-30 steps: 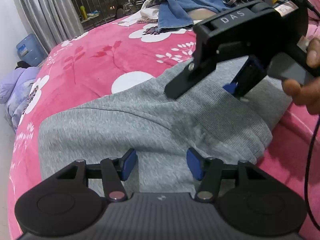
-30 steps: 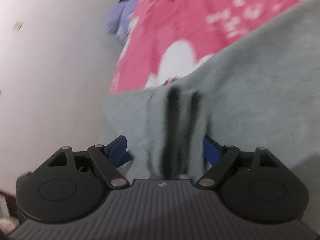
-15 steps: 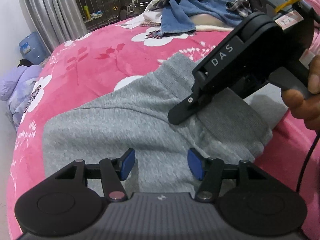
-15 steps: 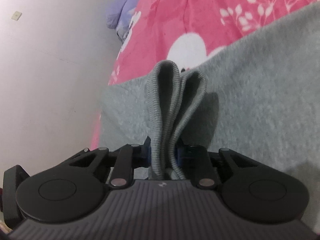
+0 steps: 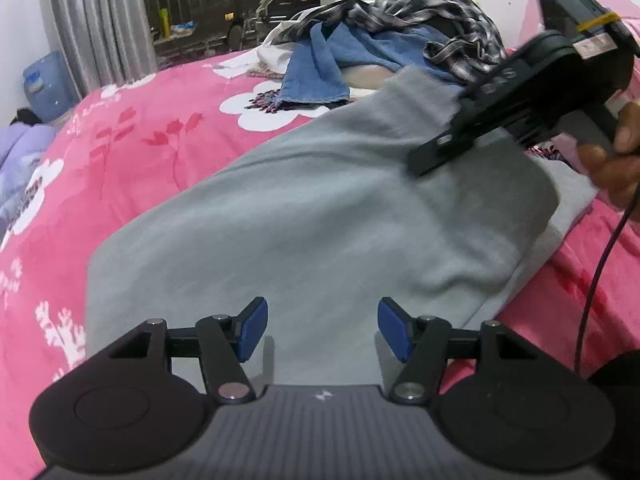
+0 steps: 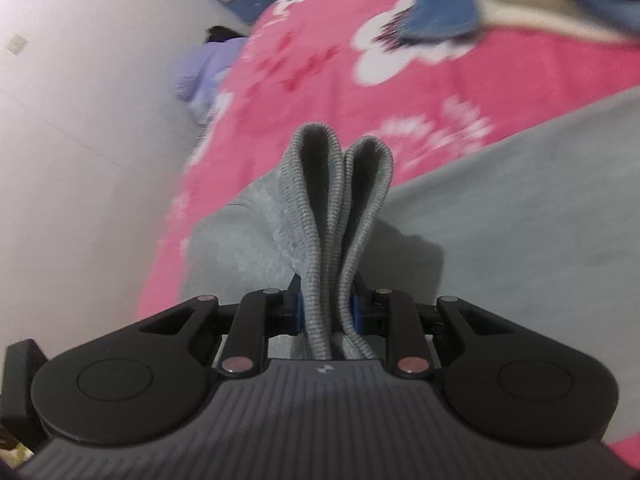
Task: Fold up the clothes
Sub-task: 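Grasp the grey sweatshirt cuff with the right gripper and hold it, then lay the cuff onto the sweatshirt body and open the right gripper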
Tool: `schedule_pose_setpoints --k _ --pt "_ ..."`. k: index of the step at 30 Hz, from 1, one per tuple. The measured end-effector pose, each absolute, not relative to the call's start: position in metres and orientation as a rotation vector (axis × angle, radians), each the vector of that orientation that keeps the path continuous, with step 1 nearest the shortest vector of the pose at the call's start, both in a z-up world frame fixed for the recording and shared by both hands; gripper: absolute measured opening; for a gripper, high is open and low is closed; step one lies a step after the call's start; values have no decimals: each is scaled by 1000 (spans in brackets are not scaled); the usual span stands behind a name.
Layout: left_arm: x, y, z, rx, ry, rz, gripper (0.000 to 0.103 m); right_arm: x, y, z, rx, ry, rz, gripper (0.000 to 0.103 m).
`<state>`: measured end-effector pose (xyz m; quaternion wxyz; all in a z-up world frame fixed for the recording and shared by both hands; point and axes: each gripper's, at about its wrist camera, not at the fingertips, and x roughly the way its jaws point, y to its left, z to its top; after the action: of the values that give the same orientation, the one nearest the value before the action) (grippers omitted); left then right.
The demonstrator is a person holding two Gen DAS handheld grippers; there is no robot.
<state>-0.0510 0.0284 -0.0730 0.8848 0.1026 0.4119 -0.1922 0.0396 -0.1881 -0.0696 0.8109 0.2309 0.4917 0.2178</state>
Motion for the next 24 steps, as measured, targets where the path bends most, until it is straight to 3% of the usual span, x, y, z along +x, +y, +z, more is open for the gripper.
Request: schedule_pose_setpoints --k 9,24 --pt "-38 24 -99 141 948 -387 62 50 -260 -60 310 1067 303 19" --pt "-24 -1 -115 210 935 -523 63 71 -317 -70 213 1126 214 19"
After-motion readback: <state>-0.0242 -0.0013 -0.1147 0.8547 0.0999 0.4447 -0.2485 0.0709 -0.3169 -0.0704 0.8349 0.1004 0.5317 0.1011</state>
